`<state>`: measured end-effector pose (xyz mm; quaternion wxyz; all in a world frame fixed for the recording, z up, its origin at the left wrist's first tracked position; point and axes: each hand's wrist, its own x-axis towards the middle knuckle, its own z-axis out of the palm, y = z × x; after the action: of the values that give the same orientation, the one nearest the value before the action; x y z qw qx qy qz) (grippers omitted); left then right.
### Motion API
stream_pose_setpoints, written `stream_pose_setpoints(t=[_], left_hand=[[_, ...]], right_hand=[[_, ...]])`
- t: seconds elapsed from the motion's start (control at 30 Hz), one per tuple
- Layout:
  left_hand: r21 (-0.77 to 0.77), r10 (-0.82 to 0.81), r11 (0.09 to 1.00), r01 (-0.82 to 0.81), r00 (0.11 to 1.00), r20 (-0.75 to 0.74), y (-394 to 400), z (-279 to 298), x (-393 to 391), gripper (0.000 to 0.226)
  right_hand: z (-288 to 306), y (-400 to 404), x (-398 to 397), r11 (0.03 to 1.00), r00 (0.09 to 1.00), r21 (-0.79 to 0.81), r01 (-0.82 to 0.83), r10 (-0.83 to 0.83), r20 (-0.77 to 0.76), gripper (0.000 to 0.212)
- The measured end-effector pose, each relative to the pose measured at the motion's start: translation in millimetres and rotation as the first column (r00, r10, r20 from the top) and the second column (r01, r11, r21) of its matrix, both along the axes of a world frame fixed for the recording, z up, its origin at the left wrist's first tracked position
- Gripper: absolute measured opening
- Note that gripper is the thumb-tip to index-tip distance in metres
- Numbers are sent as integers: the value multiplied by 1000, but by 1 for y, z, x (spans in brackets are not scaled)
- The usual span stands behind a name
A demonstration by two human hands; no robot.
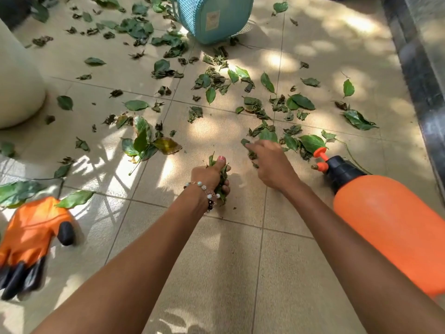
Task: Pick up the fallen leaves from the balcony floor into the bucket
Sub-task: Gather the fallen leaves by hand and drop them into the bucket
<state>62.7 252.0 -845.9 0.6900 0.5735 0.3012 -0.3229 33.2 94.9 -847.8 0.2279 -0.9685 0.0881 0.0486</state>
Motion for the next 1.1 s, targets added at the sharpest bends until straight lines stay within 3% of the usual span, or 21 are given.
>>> stream_pose_setpoints(t=[0.07, 0.1, 0.23, 0.3, 0.33, 0.4, 0.43, 0.5, 0.53, 0.57, 0.63, 0.7, 0.77, 0.93, 1.03, 1.1], left_hand=[[9, 11, 1000, -11, 1000, -3, 5, -4, 1, 35], [8, 6, 1000, -6, 1000, -10, 7, -4, 2, 38], [-4, 12, 1000, -12, 999, -41, 13, -3, 3, 47], [-16, 29, 999, -30, 997, -67, 13, -1, 0, 47], [-22, 40, 999, -42, 996, -83, 13, 0, -2, 46], [-34, 67, 997, -71, 992, -111, 14, 4, -7, 45], [-43, 72, 996, -77, 991, -117, 15, 8, -10, 44], [-46, 96, 994, -102, 988, -124, 18, 15, -14, 42], [-57, 112, 991, -121, 985, -135, 20, 19, -15, 42], [-81, 133, 986, -146, 980, -149, 22, 25, -16, 43], [-161, 170, 966, -201, 967, -189, 27, 40, -15, 53], [-251, 205, 931, -264, 949, -240, 34, 56, -8, 56], [-314, 188, 909, -274, 942, -279, 48, 82, 0, 55], [-353, 193, 895, -274, 949, -248, 98, 133, 17, 62], [-408, 241, 851, -331, 936, -257, 129, 147, 25, 59], [-378, 258, 866, -327, 940, -222, 138, 143, 28, 59]], right_hand=[[-13, -3, 1, 968, 973, -167, -188, 160, -168, 69], [-18, -2, -1, 948, 964, -216, -232, 196, -179, 67], [-30, 7, -17, 866, 955, -424, -266, 296, 4, 29], [-33, 11, -26, 872, 946, -407, -274, 321, 53, 23], [-31, 15, -31, 917, 953, -318, -239, 285, 104, 22], [-12, 28, -35, 998, 979, 59, 16, -28, 200, 16], [0, 35, -34, 931, 960, 317, 179, -236, 151, 14], [29, 55, -31, 623, 901, 714, 319, -434, -24, 16], [43, 65, -29, 531, 899, 793, 299, -435, -48, 17], [55, 75, -27, 524, 912, 811, 261, -410, -29, 20], [79, 98, -22, 651, 935, 732, 200, -350, 55, 24], [97, 117, -17, 832, 949, 542, 120, -256, 184, 25], [114, 133, -12, 944, 958, 328, -19, -76, 275, 27], [165, 166, 2, 944, 939, 133, -302, 270, 212, 28], [195, 184, 15, 876, 877, 55, -479, 480, -19, 35], [203, 188, 26, 847, 834, 118, -519, 532, -149, 40]])
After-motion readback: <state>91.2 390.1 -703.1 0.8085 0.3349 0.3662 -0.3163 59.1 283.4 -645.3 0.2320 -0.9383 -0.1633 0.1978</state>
